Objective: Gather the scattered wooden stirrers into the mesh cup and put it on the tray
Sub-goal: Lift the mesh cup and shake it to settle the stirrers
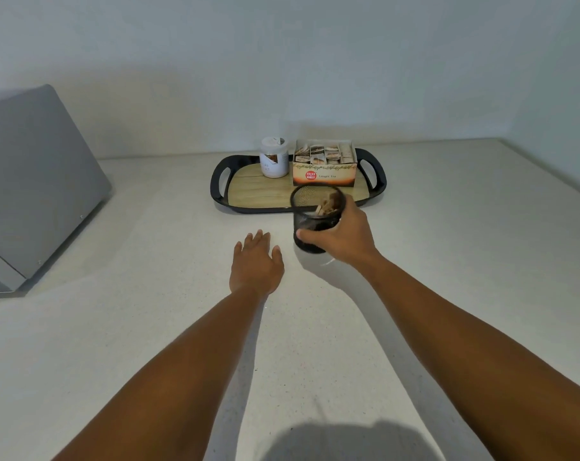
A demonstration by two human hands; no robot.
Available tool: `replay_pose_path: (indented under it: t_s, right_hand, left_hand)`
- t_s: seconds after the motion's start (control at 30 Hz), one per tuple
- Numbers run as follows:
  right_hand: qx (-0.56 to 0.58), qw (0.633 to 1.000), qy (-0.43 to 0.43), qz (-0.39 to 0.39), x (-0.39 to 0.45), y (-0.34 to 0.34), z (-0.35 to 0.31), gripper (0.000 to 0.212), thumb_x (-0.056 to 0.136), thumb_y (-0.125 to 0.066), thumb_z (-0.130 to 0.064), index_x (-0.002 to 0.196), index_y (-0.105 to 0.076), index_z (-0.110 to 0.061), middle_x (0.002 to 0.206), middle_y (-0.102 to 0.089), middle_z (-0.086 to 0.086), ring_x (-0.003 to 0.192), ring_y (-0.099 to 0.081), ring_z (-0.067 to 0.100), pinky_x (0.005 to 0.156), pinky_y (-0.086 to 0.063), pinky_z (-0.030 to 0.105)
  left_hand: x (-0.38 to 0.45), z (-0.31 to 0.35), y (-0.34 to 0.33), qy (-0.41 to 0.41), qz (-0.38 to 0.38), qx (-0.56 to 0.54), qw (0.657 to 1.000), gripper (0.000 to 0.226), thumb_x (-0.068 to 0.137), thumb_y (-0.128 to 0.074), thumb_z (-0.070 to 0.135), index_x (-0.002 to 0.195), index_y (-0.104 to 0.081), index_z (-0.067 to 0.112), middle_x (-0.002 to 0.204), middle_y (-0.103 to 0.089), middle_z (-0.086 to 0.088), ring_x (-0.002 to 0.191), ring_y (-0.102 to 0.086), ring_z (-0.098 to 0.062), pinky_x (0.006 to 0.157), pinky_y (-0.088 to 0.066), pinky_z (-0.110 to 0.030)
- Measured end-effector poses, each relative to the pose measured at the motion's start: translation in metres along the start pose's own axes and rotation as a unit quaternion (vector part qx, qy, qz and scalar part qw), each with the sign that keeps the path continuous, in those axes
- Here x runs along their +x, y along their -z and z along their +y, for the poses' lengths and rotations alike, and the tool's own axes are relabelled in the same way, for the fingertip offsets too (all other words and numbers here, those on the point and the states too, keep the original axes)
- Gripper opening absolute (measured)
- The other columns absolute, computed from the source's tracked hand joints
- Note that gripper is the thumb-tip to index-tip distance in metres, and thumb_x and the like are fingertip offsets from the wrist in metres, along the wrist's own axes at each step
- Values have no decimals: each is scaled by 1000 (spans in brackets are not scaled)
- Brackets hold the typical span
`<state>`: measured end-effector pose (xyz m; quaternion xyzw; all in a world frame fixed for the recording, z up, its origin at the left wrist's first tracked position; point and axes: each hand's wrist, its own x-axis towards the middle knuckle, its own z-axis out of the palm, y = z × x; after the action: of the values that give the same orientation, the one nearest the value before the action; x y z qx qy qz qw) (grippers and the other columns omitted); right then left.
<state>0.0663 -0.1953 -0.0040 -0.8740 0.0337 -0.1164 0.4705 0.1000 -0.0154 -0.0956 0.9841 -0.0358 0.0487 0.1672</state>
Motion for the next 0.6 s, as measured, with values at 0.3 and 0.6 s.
replay_pose_path:
  t_s: [0.3,0.6]
  right_hand:
    - [13,1000,4,-23,0,2,-9,94,56,-92,-41,133,-44,-17,127,-58,-2,111,-54,14,87,-47,21]
    - [52,998,-8,-37,0,4,-15,95,55,-93,-37,135,-45,-20,130,-58,-4,114,-52,12,90,-49,24]
  left_hand:
    - [1,0,0,1,2,4,1000,57,106,-24,44,158,-26,21,166,-19,1,154,-10,-18,126,-7,-40]
    - [2,1,0,9,3,6,1000,57,106,-25,45,157,-27,22,166,-20,2,154,-11,-18,126,-6,-40]
